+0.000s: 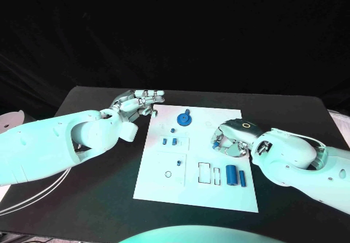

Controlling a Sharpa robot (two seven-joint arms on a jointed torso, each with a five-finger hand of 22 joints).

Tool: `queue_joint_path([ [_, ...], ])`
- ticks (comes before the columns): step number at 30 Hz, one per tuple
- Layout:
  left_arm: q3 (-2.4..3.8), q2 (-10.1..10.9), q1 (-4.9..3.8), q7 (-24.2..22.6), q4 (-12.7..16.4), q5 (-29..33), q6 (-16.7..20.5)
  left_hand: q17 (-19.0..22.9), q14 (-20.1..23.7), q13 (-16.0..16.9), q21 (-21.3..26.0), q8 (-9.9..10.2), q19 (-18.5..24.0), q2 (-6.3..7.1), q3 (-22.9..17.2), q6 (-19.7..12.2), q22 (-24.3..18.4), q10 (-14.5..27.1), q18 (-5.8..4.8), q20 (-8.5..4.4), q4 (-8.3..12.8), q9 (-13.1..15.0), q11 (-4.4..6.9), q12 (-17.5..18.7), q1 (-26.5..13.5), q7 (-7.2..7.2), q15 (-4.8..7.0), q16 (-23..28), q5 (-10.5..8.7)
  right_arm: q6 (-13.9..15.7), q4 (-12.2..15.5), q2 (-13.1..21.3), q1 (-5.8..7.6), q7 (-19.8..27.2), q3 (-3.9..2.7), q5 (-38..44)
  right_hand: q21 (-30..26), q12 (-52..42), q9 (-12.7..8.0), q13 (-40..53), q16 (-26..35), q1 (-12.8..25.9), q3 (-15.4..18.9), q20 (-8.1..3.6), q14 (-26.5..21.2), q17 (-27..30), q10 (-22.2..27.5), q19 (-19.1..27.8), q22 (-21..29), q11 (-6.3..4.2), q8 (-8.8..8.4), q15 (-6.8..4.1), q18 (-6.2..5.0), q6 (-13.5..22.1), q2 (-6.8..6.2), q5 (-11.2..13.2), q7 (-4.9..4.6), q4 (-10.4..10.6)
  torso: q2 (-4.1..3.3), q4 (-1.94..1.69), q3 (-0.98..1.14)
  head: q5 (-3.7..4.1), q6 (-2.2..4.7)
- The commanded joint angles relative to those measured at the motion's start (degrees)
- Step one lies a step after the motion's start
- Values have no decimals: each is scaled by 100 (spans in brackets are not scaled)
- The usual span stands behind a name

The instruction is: Assemble the parts on the task board

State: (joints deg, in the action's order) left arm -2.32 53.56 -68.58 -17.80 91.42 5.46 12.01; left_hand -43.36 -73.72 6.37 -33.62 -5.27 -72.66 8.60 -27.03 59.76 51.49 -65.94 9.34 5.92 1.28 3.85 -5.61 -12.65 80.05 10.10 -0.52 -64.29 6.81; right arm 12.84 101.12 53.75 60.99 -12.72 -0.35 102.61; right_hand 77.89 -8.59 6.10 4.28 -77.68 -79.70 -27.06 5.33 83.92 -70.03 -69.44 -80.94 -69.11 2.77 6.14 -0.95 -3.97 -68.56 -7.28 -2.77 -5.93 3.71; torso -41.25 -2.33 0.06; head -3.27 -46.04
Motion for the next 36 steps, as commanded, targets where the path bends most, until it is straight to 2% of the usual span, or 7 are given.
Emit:
queue_joint_path([
  [1, 3, -6, -2, -15, 3, 20, -115, 4, 37, 8, 36, 4, 48, -42, 5, -39, -8, 34, 99, 10, 15, 0, 13, -19, -27, -10, 3, 24, 6, 61, 12, 0, -8, 27, 1, 77, 27, -3, 47, -13, -31, -19, -33, -38, 286, -6, -45, 1, -13, 11, 20, -45, -43, -44, 86, -14, 8, -11, 3, -2, -2, -5, -2],
  [8, 2, 2, -2, 3, -11, 20, -122, 12, 40, 10, 36, 1, 48, -48, 3, -37, -8, 36, 99, 10, 19, 1, 15, -26, -21, -12, 4, 26, 8, 123, 181, 122, 24, 78, -30, -245, 24, 39, 54, -23, -28, -21, -37, -47, 284, 1, -33, 2, -9, 17, 10, -47, -43, -32, 74, -14, 1, -23, 11, -4, -3, -4, 3],
  [18, 0, -2, 2, 47, -34, 20, -142, 20, 43, 13, 44, -3, 49, -61, -7, -38, -13, 44, 103, 8, 36, 2, 18, -42, 3, -13, 6, 25, 11, 209, 736, 222, 62, 215, -104, -587, 31, 71, 58, -31, -34, -19, -41, -50, 285, -7, -21, -3, -20, 23, 2, -45, -39, -23, 70, -16, -7, -28, 12, 0, -2, -53, 17],
  [22, -1, -26, 8, 55, -46, 20, -158, 20, 43, 13, 44, -3, 49, -61, -7, -38, -13, 44, 103, 8, 36, 2, 18, -42, 3, -13, 6, 25, 11, 208, 897, 57, 49, 258, -109, -588, 27, 86, 61, -34, -34, -23, -48, -51, 284, -5, -18, -1, -14, 26, -3, -45, -40, -18, 74, -18, -13, -32, 11, -7, -3, -102, 16],
  [27, -1, -59, 14, 57, -64, 20, -173, 20, 43, 13, 44, -3, 49, -61, -7, -38, -13, 44, 103, 8, 36, 2, 18, -42, 3, -13, 6, 25, 11, 213, 925, -282, -11, 334, -106, -498, 24, 103, 64, -37, -34, -29, -55, -52, 284, -4, -15, 2, -9, 30, -9, -44, -41, -11, 79, -19, -21, -38, 8, -2, -5, -169, 0],
  [31, -1, -86, 17, 60, -78, 20, -182, 20, 43, 13, 44, -3, 49, -61, -7, -38, -13, 44, 103, 8, 36, 2, 18, -42, 3, -13, 6, 25, 11, 192, 838, -584, -105, 384, -93, -454, 22, 115, 66, -38, -31, -33, -61, -52, 283, 2, -15, 3, -5, 33, -13, -44, -42, -6, 87, -21, -28, -42, -1, -15, -4, -232, -14],
  [36, -1, -104, 19, 61, -78, 20, -188, 20, 43, 13, 44, -3, 49, -61, -7, -38, -13, 44, 103, 8, 36, 2, 18, -42, 3, -13, 6, 25, 11, 110, 645, -885, -229, 449, -28, -457, 20, 135, 70, -40, -26, -42, -69, -53, 280, 11, -13, 5, -1, 39, -21, -43, -43, 4, 98, -26, -39, -54, -3, -7, -10, -303, -36],
])
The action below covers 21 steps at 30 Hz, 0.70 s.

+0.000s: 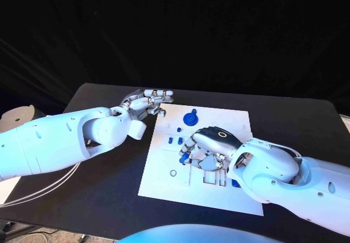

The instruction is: Assemble the parts on the task board

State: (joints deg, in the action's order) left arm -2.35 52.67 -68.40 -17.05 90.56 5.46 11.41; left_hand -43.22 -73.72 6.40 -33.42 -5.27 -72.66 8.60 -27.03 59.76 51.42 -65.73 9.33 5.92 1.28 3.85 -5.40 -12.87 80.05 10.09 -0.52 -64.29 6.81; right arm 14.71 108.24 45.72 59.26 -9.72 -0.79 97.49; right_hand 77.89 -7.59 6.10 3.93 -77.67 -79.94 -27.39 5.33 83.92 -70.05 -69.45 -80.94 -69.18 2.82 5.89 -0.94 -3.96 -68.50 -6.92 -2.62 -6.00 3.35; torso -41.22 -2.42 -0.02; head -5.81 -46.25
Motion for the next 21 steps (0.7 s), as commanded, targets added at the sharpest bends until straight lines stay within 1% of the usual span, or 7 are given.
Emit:
queue_joint_path([
  [1, 3, -16, 1, -14, 7, 20, -128, 5, 43, 10, 24, -3, 49, -61, -7, -38, -6, 23, 103, 8, 36, 2, -3, -19, 3, -12, 6, 25, 11, -93, -95, -122, -78, 157, 23, 55, 20, 37, 70, -5, -26, -18, -36, -53, 280, 14, -11, 5, 6, 35, 4, -44, -43, -1, 63, -41, -33, -19, -8, 1, -2, -57, -19],
  [3, 3, -16, 1, -13, 5, 20, -128, 5, 43, 10, 24, -3, 49, -61, -7, -38, -6, 23, 103, 8, 36, 2, -3, -19, 3, -12, 6, 25, 11, -125, -151, -191, -111, 168, 36, 57, 20, 47, 71, -6, -30, -22, -39, -53, 280, 8, -9, 5, 6, 39, -1, -42, -43, 6, 65, -42, -39, -26, -9, 12, 5, -91, -33],
  [5, 3, -18, 2, -11, 2, 20, -128, 5, 43, 10, 24, -3, 49, -61, -7, -38, -6, 23, 103, 8, 36, 2, -3, -19, 3, -12, 6, 25, 11, -159, -211, -260, -135, 174, 54, 61, 18, 54, 72, -6, -32, -24, -40, -53, 280, 6, -8, 7, 10, 41, -4, -41, -44, 10, 66, -42, -42, -30, -5, 16, 4, -104, -40],
  [7, 3, -22, 2, -8, 1, 20, -129, 5, 43, 10, 24, -3, 49, -61, -7, -38, -6, 23, 103, 8, 36, 2, -3, -19, 3, -12, 6, 25, 11, -186, -256, -310, -148, 174, 68, 64, 19, 60, 73, -7, -32, -27, -42, -52, 280, 7, -6, 6, 8, 43, -6, -40, -43, 14, 69, -43, -45, -34, -5, 13, -2, -90, -33],
  [10, 3, -36, 2, 12, -2, 20, -135, 7, 44, 10, 24, -3, 49, -62, -7, -39, -6, 24, 103, 8, 38, 2, -4, -21, 4, -12, 6, 25, 11, -228, -345, -409, -165, 175, 98, 76, 18, 70, 75, -7, -29, -22, -36, -51, 279, 11, -5, 7, 9, 48, -11, -37, -43, 20, 63, -44, -51, -39, -8, 8, -3, -64, -30],
  [17, 3, -66, 4, 19, -14, 20, -147, 20, 49, 12, 27, -4, 50, -63, -8, -44, -7, 34, 104, 8, 47, 2, -7, -32, 10, -7, 6, 28, 10, -316, -465, -546, -206, 175, 143, 131, 15, 78, 76, -7, -30, -19, -31, -50, 278, 12, -4, 10, 15, 51, -14, -35, -44, 24, 57, -46, -54, -43, -4, 11, 5, -111, -63],
  [21, 3, -68, 4, 29, -15, 20, -161, 20, 49, 12, 27, -4, 50, -63, -8, -44, -7, 34, 104, 8, 47, 2, -7, -32, 10, -7, 6, 28, 10, -364, -509, -578, -234, 174, 154, 151, 13, 82, 77, -7, -28, -17, -27, -49, 277, 15, -4, 11, 18, 52, -15, -34, -45, 25, 54, -47, -55, -46, -5, 12, 2, -95, -75],
])
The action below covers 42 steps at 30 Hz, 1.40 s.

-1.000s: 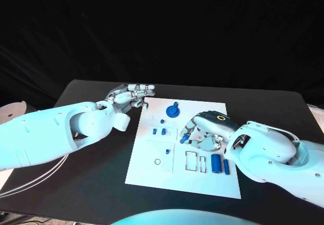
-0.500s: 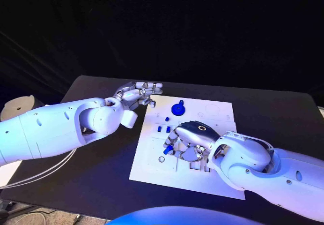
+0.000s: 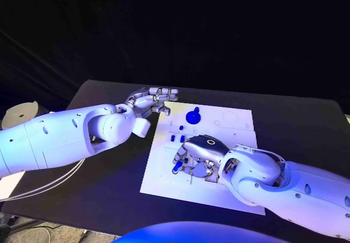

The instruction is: Assemble the parts on the task board

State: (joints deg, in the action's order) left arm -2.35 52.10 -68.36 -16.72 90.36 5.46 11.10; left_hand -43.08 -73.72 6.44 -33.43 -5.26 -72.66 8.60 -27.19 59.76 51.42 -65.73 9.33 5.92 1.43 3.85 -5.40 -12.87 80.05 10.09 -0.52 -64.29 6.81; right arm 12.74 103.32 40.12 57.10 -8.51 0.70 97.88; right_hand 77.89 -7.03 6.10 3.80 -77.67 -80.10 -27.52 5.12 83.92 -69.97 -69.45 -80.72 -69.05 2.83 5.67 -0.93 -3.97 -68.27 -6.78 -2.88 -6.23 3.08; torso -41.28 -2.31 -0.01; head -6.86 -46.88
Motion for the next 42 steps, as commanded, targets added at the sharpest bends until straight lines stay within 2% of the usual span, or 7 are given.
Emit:
queue_joint_path([
  [1, 3, -11, 0, -2, 5, 20, -134, 6, 49, 8, 27, -4, 50, -63, 8, -45, -7, 34, 104, 8, 31, 2, -7, -32, 10, -7, 6, 28, 10, -179, -31, -30, -25, 52, 7, 119, 13, 29, 78, 6, -28, 1, -13, -28, 277, 8, -4, -10, 5, 53, 6, -34, -44, 3, 37, -21, -33, -19, 0, 4, 0, 14, -19],
  [13, 3, -11, 0, 4, 10, 20, -155, 17, 53, 8, 38, -4, 53, -62, 11, -46, -14, 38, 105, 8, 31, 2, -9, -37, 7, -6, 5, 33, 8, -181, -154, -135, -87, 21, 25, 200, 11, 32, 79, 6, -27, 2, -12, -28, 276, 9, -5, -8, 9, 53, 6, -33, -45, 3, 39, -23, -34, -20, -4, -2, 7, 9, -56],
  [22, 3, -6, 0, 3, 14, 20, -154, 17, 53, 8, 38, -4, 53, -62, 11, -46, -14, 38, 105, 8, 31, 2, -9, -37, 7, -6, 5, 33, 8, -328, -208, -187, -103, -119, 35, 304, 9, 36, 81, 7, -28, 1, -13, -27, 276, 7, -7, -6, 12, 54, 5, -32, -46, 4, 45, -25, -36, -22, 2, 0, 5, 9, -75],
  [29, 3, -14, 0, 4, 12, 20, -155, 17, 53, 8, 38, -4, 53, -62, 11, -46, -14, 38, 105, 8, 31, 2, -9, -37, 7, -6, 5, 33, 8, -451, -235, -286, -105, -323, 71, 575, 6, 62, 82, 5, -24, 14, -4, -24, 274, 16, 3, -3, 16, 63, -9, -26, -46, 23, 43, -25, -45, -28, 4, 4, 0, 9, -69],
  [33, 3, -16, 0, 5, 15, 20, -153, 17, 53, 8, 38, -4, 53, -62, 11, -46, -14, 38, 105, 8, 31, 2, -9, -37, 7, -6, 5, 33, 8, -430, -230, -309, -106, -371, 87, 627, -17, 188, 66, -12, -2, 117, 54, 12, 263, 55, 131, 18, 50, 122, -103, 28, -49, 157, -32, -25, -98, -6, 7, -1, 0, 17, -66],
  [37, 3, -13, 0, 6, 15, 20, -150, 17, 53, 8, 38, -4, 53, -62, 11, -46, -14, 38, 105, 8, 31, 2, -9, -37, 7, -6, 5, 33, 8, -354, -231, -305, -105, -370, 95, 598, -103, 346, -23, -29, 56, 309, 247, 106, 238, 153, 544, 89, 182, 245, -220, 153, -74, 564, -241, -45, -221, 61, 7, -6, -1, 17, -67],
  [42, 3, -12, 0, 11, 8, 20, -157, 17, 53, 8, 38, -4, 53, -62, 11, -46, -14, 38, 105, 8, 31, 2, -9, -37, 7, -6, 5, 33, 8, -160, -220, -304, -105, -355, 100, 571, -183, 332, -111, -23, 55, 300, 593, 200, 234, 168, 1103, 151, 303, 339, -208, 219, -101, 879, -284, -77, -178, 84, 7, -3, 3, 16, -60],
])
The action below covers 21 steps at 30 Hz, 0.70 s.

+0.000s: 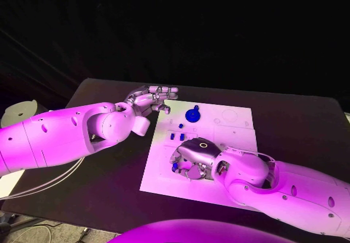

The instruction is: Assemble the parts on the task board

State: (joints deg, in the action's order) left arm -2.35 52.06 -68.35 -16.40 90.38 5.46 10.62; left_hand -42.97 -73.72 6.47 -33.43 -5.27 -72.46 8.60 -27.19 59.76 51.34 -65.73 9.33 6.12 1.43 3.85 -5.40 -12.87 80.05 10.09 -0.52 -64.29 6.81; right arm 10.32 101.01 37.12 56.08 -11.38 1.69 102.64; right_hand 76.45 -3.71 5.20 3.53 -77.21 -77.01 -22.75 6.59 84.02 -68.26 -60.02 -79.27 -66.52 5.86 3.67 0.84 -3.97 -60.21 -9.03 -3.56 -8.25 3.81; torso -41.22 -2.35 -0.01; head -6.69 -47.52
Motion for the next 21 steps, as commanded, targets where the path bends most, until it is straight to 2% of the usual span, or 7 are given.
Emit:
queue_joint_path([
  [1, 3, -9, -2, -20, 3, 20, -110, 15, 57, 6, 48, -5, 36, -62, 13, -47, -12, 42, 106, -11, 31, 2, -10, -41, 4, -5, 4, 36, 8, 131, 15, -5, -4, -66, 2, 94, -64, -3, -36, 5, -3, -30, 224, 71, 226, -16, 298, 24, 88, 66, -6, 77, -111, 120, -53, -17, 44, 30, 2, 1, 2, 0, 7],
  [5, 3, -11, -2, -8, -2, 20, -125, 32, 65, 7, 65, -6, 43, -62, 16, -49, -23, 47, 108, -10, 31, 2, -11, -47, 0, -5, 2, 44, 7, 359, 40, 5, -4, -58, 3, 104, -184, -50, -79, 17, -38, -182, 703, 162, 227, -38, 652, 110, 273, 166, 1, 146, -143, 265, -16, -28, 115, 188, 0, 6, 3, 5, 16],
  [12, 3, -4, -2, 8, -15, 20, -140, 61, 80, 6, 68, -6, 48, -60, 19, -52, -24, 59, 107, -9, 31, 1, -14, -49, -4, -4, 0, 60, 6, 801, 180, 223, -4, 104, -5, -81, -301, -195, -84, 22, 35, -359, 1041, 160, 185, 106, 650, 192, 454, 153, -1, 152, -186, 266, -33, 3, 114, 450, 5, 8, 5, 32, 54],
  [15, 3, 7, -2, 13, -24, 20, -134, 65, 83, 6, 69, -6, 49, -59, 20, -53, -24, 61, 107, -9, 32, 1, -14, -50, -5, -4, -1, 62, 6, 1053, 334, 579, 52, 400, -39, -688, -329, -339, -80, 38, 58, -461, 1071, 135, 178, 148, 472, 197, 494, 95, 7, 106, -193, 235, 44, 11, 45, 519, 23, 10, -4, 99, 69],
  [17, 2, 10, -2, 13, -26, 20, -131, 83, 95, 6, 72, -6, 54, -57, 23, -57, -25, 71, 107, -7, 32, 1, -16, -53, -9, -3, -3, 73, 6, 1155, 430, 805, 99, 515, -62, -1155, -356, -507, -76, 75, 98, -481, 1073, 96, 165, 211, 182, 206, 535, 19, 13, 50, -203, 210, 93, -14, 18, 533, 28, 16, -7, 159, 104],
  [19, 1, 13, -2, 14, -25, 20, -130, 83, 95, 6, 72, -6, 54, -57, 23, -57, -25, 71, 107, -7, 32, 1, -16, -53, -9, -3, -3, 73, 6, 1234, 574, 1137, 149, 563, -97, -1750, -303, -741, -67, 144, 107, -482, 1056, 30, 164, 218, -289, 149, 452, -73, 26, -30, -186, 162, 155, -79, -35, 543, 39, 21, -15, 218, 122],
  [21, 0, 19, -2, 13, -18, 20, -126, 83, 95, 6, 72, -6, 54, -57, 23, -57, -25, 71, 107, -7, 32, 1, -16, -53, -9, -3, -3, 73, 6, 1211, 734, 1496, 196, 450, -122, -2225, -202, -943, -55, 231, 37, -458, 1052, -35, 195, 106, -753, 57, 298, -153, 49, -103, -153, 93, 172, -204, -32, 565, 46, 32, -18, 277, 148],
])
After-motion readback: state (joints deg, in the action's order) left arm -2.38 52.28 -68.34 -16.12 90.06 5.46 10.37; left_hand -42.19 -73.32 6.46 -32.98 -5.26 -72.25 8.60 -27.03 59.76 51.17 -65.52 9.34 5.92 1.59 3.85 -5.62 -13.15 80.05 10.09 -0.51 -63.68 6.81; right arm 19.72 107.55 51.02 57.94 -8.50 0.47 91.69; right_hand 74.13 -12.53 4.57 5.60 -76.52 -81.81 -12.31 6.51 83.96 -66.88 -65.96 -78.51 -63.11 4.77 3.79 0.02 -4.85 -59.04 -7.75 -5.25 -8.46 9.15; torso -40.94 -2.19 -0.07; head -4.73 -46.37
